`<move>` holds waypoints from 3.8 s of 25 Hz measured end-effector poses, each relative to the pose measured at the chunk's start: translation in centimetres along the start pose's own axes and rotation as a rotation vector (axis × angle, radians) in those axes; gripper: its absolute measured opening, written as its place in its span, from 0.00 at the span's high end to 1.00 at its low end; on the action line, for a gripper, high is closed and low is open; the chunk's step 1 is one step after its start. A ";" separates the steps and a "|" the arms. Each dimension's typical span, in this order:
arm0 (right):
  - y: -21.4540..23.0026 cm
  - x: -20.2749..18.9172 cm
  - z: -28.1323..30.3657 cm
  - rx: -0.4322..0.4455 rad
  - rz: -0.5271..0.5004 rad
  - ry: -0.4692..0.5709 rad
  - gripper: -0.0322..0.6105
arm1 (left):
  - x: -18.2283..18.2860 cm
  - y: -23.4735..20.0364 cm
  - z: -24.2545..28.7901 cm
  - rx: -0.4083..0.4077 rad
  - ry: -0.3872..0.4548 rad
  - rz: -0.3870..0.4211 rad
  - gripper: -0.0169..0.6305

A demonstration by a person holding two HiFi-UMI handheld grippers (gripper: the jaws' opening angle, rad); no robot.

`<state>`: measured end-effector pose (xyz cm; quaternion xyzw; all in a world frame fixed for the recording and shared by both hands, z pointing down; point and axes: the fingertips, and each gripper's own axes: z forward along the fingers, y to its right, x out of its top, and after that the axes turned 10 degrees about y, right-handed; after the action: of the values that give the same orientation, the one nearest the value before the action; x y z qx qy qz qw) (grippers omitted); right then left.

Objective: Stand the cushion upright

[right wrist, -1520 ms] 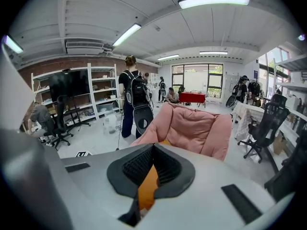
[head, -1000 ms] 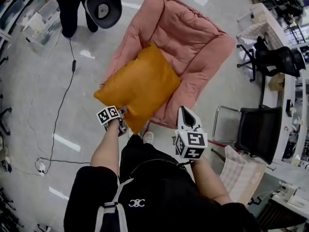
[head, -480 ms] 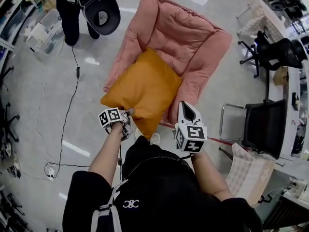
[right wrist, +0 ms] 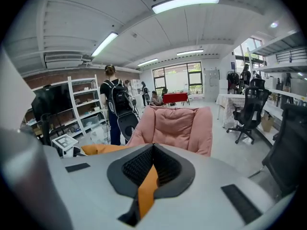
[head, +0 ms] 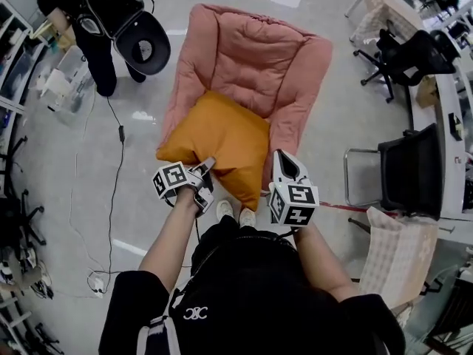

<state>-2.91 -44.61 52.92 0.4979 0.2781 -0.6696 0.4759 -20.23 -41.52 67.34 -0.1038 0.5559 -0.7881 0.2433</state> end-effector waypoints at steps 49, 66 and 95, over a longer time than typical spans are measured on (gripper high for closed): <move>26.4 3.4 8.1 -0.130 0.119 -0.017 0.96 | 18.6 23.1 41.3 -0.020 0.378 0.009 0.96; 27.6 3.3 9.6 -0.105 0.148 0.002 0.96 | 16.4 26.4 39.7 -0.147 0.326 0.567 0.95; 0.0 11.3 3.6 0.132 -0.010 0.299 0.96 | 3.7 26.4 1.1 -0.070 0.356 1.210 0.98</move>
<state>-4.96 -51.72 43.67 0.6206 0.3038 -0.6074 0.3920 -15.87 -51.17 42.91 0.3538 0.5737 -0.4974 0.5462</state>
